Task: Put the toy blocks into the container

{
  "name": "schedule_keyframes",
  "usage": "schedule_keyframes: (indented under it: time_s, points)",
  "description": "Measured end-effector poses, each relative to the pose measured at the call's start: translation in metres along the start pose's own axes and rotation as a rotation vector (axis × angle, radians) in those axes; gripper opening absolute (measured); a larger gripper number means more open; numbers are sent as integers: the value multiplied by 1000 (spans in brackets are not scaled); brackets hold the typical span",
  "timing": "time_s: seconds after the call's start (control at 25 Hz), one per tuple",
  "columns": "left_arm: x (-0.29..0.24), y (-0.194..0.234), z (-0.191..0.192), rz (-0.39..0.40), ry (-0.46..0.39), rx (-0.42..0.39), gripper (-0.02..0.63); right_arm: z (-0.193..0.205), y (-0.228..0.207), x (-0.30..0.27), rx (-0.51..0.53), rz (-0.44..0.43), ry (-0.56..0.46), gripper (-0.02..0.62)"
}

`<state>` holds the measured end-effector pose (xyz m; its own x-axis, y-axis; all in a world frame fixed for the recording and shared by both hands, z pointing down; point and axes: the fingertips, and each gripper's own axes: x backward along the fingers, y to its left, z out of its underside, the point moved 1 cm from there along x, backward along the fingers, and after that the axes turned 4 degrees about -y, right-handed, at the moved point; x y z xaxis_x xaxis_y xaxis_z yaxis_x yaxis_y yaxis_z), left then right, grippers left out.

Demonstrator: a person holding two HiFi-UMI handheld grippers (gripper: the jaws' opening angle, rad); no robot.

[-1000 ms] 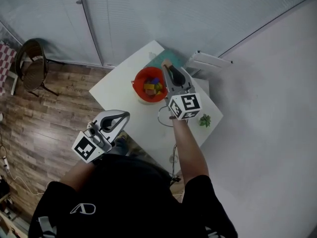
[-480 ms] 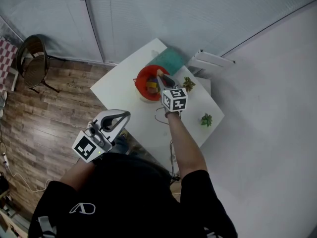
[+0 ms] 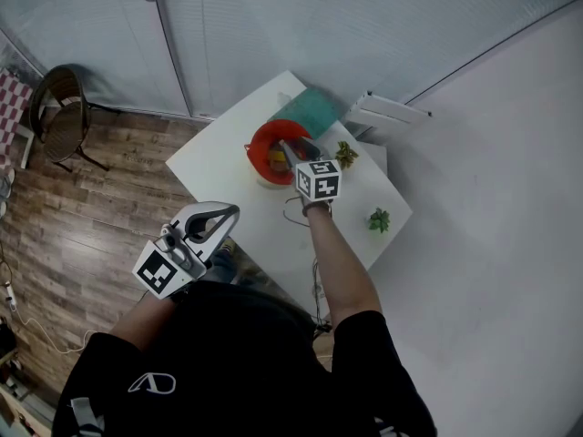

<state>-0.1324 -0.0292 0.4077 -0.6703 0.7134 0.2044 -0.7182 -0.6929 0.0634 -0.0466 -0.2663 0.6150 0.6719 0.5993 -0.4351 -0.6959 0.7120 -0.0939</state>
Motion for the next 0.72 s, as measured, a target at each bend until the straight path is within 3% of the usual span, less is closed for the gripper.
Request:
schedule_keyframes:
  time_s: [0.24, 0.72]
  points:
    - [-1, -2, -3, 12, -2, 0, 5, -22, 4, 18, 25, 1, -60, 170]
    - [-23, -15, -6, 85, -15, -1, 5, -130, 35, 154, 93, -5, -390, 152]
